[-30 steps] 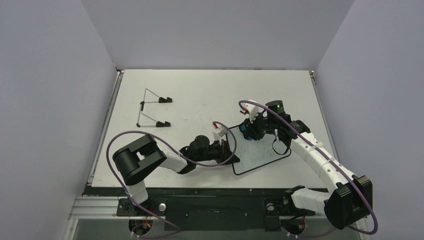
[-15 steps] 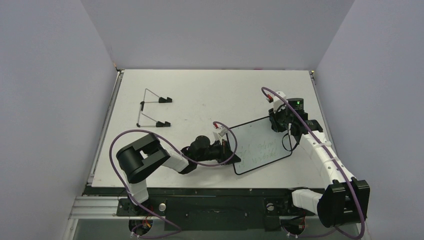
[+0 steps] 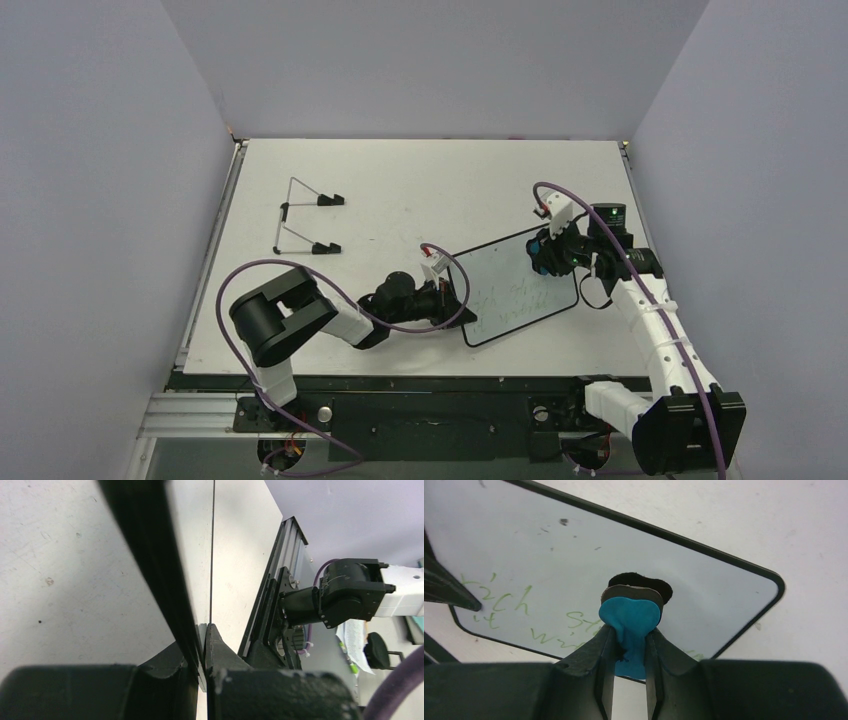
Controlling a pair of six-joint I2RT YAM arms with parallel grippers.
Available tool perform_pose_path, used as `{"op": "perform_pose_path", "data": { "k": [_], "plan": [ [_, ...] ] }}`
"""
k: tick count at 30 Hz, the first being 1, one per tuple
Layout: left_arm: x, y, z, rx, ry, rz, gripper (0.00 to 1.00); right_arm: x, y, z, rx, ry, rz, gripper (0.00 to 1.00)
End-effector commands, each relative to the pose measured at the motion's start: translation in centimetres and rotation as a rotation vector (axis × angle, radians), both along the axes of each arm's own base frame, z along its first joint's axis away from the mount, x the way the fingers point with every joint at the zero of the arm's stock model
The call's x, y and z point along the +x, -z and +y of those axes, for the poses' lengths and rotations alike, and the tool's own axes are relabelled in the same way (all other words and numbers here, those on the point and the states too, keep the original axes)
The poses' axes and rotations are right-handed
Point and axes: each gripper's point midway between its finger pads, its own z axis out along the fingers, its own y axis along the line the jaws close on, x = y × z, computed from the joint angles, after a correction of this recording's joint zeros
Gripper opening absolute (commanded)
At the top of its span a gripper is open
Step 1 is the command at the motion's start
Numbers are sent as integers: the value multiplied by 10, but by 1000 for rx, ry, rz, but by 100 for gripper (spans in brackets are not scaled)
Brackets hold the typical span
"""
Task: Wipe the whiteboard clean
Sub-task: Erase the whiteboard at the center of the board.
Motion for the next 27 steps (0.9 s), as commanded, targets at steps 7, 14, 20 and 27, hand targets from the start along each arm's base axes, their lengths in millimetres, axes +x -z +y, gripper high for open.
{"op": "perform_pose_path", "data": {
  "k": [7,14,20,27],
  "plan": [
    [19,-12,13,116,-47,-179,0,20,1,-17,-27,93,-53,0],
    [15,-15,11,107,-30,-174,0,18,4,-11,-18,62,-83,0],
    [13,-12,16,120,-31,-178,0,16,9,-12,-55,21,-81,0],
    [42,-12,69,255,-255,-259,0,8,16,-31,-159,3,-55,0]
  ]
}}
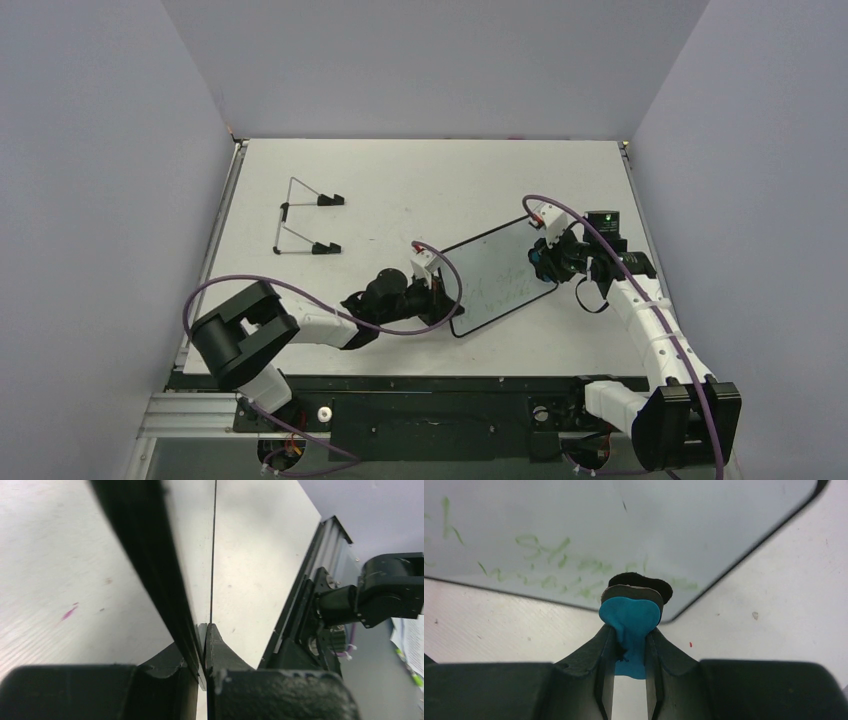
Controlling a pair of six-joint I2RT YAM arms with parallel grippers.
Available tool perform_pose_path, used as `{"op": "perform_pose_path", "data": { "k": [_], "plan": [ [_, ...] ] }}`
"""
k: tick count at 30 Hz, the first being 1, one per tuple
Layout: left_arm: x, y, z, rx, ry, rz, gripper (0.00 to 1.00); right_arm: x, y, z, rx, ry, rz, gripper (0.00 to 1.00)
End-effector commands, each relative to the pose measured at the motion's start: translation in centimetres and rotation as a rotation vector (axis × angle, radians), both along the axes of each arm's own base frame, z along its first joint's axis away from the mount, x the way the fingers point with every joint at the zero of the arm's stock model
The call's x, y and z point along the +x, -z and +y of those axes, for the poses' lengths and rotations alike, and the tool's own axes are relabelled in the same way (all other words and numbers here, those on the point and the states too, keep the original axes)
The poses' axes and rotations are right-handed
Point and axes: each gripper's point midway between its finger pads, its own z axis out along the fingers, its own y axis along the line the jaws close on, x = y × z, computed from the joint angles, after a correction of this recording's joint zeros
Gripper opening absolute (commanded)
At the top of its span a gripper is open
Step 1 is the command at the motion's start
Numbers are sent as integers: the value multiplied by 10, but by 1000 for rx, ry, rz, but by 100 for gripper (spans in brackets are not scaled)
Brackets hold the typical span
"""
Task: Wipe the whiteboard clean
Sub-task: Erase the whiteboard at the center of the board.
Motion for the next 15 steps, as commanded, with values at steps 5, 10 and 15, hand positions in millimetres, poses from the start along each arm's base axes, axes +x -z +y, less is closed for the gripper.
{"op": "perform_pose_path", "data": {
  "k": [5,10,15],
  "plan": [
    [37,-4,71,155,-306,-157,0,21,3,-46,-69,214,40,0],
    [34,-5,79,165,-305,-184,0,27,37,-62,-86,344,187,0],
    [28,-4,81,164,-293,-193,0,33,66,-72,-136,436,271,4]
  ]
}}
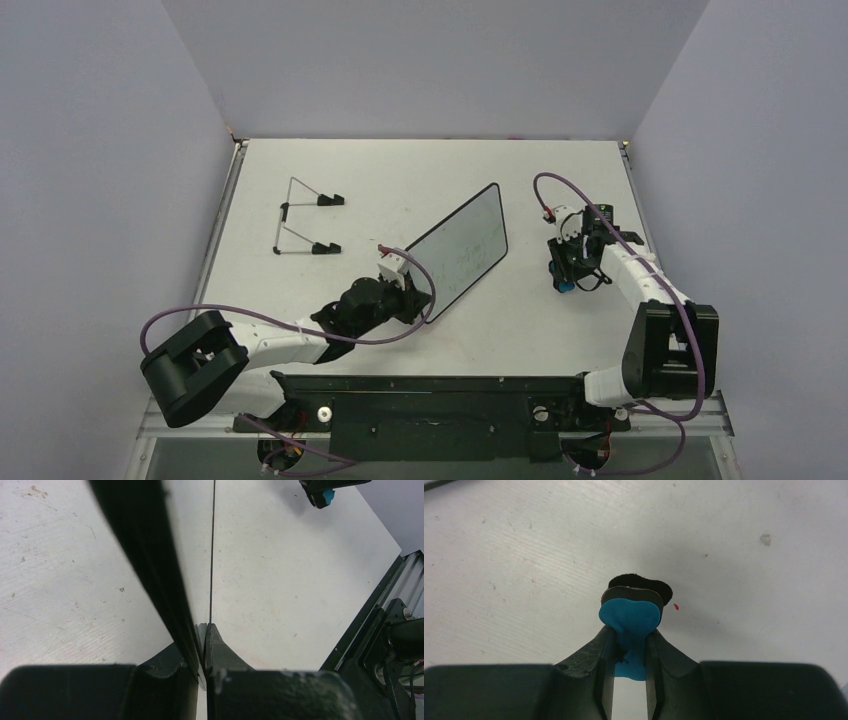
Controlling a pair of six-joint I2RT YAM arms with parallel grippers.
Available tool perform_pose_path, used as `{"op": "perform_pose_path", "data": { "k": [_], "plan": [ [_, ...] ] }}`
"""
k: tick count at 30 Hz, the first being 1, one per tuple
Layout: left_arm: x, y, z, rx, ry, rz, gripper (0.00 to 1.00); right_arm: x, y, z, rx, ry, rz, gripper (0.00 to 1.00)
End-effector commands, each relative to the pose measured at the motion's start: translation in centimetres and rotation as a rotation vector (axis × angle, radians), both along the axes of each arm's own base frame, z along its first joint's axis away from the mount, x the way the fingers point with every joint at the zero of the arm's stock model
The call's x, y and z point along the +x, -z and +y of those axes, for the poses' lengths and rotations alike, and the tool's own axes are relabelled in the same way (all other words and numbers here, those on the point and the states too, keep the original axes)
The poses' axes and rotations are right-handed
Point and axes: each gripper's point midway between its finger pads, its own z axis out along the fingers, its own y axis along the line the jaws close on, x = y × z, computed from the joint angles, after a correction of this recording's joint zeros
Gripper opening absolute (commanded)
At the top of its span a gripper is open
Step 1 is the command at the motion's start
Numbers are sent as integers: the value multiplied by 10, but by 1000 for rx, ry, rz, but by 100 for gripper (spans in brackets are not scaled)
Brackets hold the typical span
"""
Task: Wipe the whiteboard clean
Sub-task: Erase the whiteboard at the center of the board.
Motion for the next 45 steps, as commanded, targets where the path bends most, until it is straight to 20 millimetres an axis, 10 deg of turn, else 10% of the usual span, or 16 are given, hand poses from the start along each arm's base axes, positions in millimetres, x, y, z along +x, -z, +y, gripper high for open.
{"op": "perform_pose_path", "data": {
  "k": [1,10,20,28,36,45],
  "plan": [
    [2,3,12,46,-30,-40,0,22,2,-13,-60,124,-6,5],
    [-4,-8,22,23,-37,-72,0,17,42,-18,-102,198,175,28],
    [-10,-11,27,14,-23,-87,0,20,30,-9,-48,186,165,61],
    [-20,-6,18,55,89,-121,0,18,-35,10,20,-59,-33,79],
    [-31,-11,1,68,248,-187,0,-34,-115,97,98,-1017,-416,99],
    [-35,-12,-11,67,320,-203,0,-24,-179,169,25,-1230,-407,94]
  ]
}}
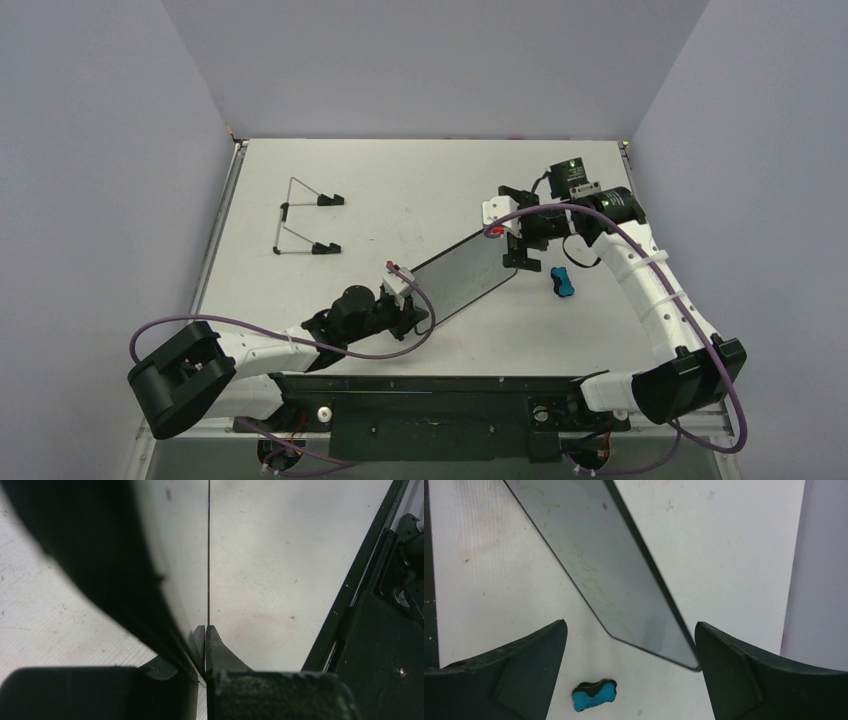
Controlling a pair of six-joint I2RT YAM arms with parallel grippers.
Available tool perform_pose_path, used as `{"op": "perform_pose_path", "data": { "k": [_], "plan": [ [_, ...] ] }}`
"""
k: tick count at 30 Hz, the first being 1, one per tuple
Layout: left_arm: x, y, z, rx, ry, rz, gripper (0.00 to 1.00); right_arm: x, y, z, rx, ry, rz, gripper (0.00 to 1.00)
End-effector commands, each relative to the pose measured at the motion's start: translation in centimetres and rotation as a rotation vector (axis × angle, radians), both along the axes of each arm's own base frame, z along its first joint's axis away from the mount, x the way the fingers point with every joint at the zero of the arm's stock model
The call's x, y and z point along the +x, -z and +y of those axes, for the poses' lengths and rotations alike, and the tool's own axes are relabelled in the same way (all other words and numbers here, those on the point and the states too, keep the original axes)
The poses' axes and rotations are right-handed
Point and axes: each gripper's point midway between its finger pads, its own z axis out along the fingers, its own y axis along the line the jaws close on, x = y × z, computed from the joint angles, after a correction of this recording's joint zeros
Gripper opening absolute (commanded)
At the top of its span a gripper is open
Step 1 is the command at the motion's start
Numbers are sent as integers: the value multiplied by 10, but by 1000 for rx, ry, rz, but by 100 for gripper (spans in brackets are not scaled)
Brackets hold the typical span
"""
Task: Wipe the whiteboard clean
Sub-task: Erase the whiteboard at the center of the board.
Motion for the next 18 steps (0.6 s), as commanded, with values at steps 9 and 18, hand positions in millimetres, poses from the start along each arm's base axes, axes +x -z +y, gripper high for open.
{"op": "perform_pose_path", "data": {
  "k": [9,18],
  "plan": [
    [1,-21,-22,-25,98,-61,0,0,26,43,-185,-65,139,79],
    [2,-31,-23,-54,97,-85,0,4,47,47,-253,-72,178,18]
  ]
}}
